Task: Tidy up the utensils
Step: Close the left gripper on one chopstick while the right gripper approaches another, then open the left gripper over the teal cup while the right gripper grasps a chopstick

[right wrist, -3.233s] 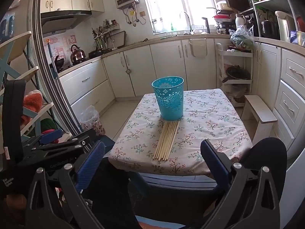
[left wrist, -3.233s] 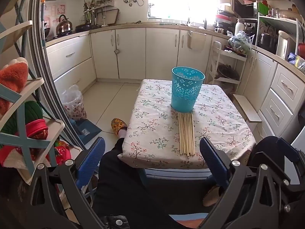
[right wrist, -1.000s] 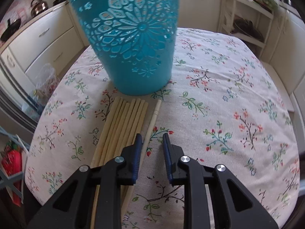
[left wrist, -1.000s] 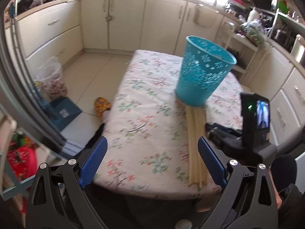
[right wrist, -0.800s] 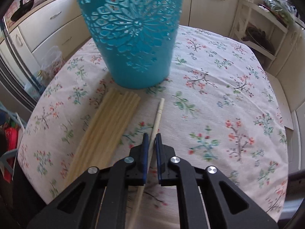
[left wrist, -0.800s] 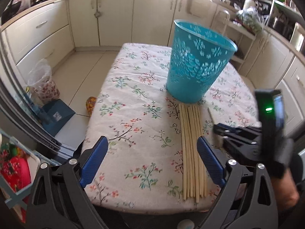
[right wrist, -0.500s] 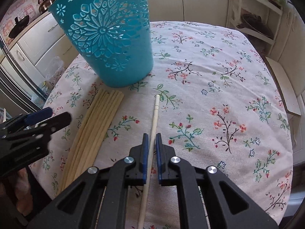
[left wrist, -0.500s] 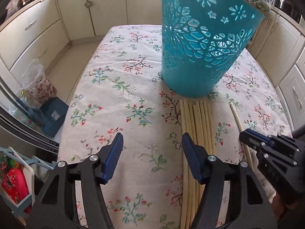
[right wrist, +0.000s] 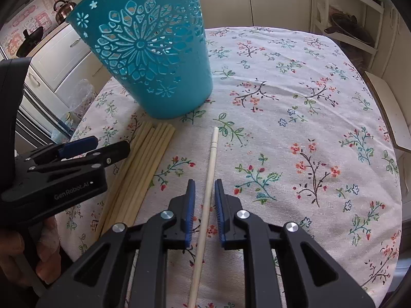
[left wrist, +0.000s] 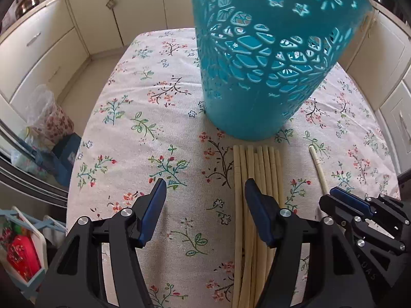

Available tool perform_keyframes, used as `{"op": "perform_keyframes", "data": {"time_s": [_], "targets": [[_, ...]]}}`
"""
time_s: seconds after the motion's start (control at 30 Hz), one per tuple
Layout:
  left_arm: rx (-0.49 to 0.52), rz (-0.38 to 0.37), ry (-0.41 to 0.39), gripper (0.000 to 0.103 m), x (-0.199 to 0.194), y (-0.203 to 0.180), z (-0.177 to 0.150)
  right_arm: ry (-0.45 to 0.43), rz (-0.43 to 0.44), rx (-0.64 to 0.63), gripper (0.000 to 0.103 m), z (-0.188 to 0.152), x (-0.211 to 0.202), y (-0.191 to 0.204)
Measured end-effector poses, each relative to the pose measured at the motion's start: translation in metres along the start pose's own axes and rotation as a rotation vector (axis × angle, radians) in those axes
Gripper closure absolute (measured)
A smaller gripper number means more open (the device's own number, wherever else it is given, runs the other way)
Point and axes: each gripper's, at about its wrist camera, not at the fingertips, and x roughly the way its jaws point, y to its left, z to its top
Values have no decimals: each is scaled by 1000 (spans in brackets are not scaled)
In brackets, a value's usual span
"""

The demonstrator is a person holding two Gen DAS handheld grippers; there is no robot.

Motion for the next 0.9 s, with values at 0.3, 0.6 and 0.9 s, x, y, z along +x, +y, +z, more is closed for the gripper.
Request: {"op": "perform_keyframes", "data": {"time_s": [0.3, 0.6, 0.9], "targets": [[8, 25, 36, 52, 5, -2, 2, -9, 7, 3, 87, 1, 1, -2], [13, -80, 73, 98, 7, -3, 14, -21, -19, -37, 88, -2, 4, 7], [-109, -226, 11, 98, -28, 54, 12, -34, -15, -41, 88, 0, 4, 7]]}}
